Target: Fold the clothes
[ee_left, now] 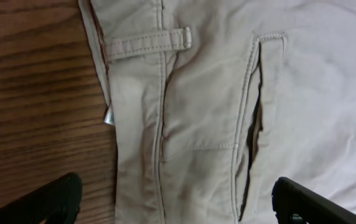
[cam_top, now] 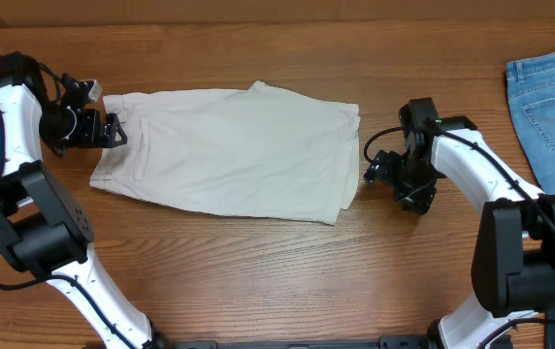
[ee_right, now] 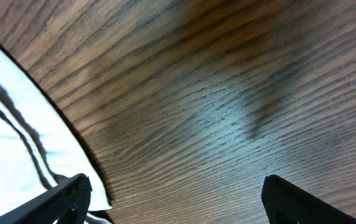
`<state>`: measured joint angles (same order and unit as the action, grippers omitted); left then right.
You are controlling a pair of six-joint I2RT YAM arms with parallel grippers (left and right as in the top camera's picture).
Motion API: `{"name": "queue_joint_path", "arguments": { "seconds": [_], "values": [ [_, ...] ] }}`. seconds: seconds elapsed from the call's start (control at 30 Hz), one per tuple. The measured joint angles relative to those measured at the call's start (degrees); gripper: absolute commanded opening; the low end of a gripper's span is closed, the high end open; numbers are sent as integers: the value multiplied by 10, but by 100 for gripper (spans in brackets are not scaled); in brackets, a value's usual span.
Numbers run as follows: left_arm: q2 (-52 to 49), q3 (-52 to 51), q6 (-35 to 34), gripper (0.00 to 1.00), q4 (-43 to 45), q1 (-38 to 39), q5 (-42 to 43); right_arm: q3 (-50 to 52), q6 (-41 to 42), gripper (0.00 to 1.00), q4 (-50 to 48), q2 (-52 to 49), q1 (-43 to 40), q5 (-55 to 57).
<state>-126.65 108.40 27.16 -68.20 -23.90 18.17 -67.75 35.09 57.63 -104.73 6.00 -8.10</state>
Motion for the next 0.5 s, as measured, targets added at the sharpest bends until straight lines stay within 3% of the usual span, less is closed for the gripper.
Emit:
{"name": "queue_joint_path", "arguments": {
  "seconds": [0.37, 0.5],
  "values": [
    [-76, 5, 6, 96, 6, -1, 1, 0, 0, 92, 3, 0, 0, 0],
    [-84, 11, 9, 82, 4, -2, 2, 0, 0, 92, 5, 0, 0, 0]
  ]
}}
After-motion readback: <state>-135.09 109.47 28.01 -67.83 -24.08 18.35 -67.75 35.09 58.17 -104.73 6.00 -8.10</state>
